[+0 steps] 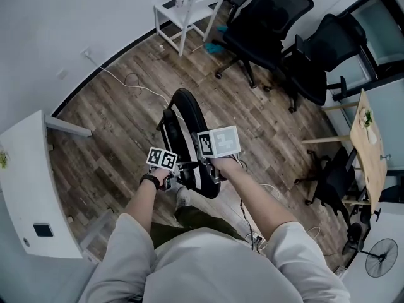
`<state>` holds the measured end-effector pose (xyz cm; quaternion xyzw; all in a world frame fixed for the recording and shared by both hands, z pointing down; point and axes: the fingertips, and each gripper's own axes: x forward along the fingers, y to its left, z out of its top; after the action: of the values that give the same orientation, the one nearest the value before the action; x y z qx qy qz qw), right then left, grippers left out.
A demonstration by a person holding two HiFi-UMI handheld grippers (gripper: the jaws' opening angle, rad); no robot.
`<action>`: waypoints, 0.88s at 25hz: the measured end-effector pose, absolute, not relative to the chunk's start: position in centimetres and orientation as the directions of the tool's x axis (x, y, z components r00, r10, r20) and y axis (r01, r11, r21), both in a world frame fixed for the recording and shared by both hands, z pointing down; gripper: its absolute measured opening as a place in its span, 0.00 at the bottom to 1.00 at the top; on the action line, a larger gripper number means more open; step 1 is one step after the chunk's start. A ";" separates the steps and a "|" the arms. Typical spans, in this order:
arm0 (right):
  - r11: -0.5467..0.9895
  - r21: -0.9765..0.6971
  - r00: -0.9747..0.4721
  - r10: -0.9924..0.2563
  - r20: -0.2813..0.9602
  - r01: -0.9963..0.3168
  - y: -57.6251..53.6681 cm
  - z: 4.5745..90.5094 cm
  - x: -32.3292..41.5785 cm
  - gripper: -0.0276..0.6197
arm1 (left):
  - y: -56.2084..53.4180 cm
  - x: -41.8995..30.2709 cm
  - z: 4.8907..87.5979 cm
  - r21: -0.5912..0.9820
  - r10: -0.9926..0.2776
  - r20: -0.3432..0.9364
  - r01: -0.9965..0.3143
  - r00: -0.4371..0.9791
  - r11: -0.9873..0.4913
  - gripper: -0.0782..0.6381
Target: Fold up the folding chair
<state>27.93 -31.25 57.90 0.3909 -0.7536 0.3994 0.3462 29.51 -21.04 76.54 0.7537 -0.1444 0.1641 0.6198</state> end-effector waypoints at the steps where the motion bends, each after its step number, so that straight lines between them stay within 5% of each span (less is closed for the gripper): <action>1: 0.382 -0.330 -0.455 -0.305 0.837 -0.863 -31.4 57.9 28.0 0.18 | -21.0 29.5 76.5 0.887 0.011 0.425 -0.414 0.905 -0.203 0.65; 5: 0.458 -0.316 -0.455 -0.234 0.859 -0.831 -31.4 58.0 27.7 0.19 | -20.5 28.5 76.1 0.885 0.044 0.430 -0.411 0.902 -0.221 0.65; 12: 0.467 -0.387 -0.490 -0.120 0.863 -0.795 -31.3 57.8 27.1 0.24 | -19.6 24.8 70.2 0.818 -0.213 0.481 -0.523 0.850 -0.241 0.67; 16: 0.436 -0.381 -0.458 -0.085 0.885 -0.816 -31.7 58.0 28.3 0.22 | -16.8 26.8 61.5 0.777 -0.241 0.467 -0.525 0.851 -0.348 0.68; 22: 0.427 -0.376 -0.418 -0.005 0.908 -0.822 -31.3 58.1 28.0 0.21 | -15.3 32.1 57.1 0.413 -0.366 0.689 -0.753 0.626 -0.512 0.73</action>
<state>27.95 -31.35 58.05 0.2903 -0.7120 0.4496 0.4545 32.05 -15.28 57.13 0.8268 -0.3384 0.2691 0.3597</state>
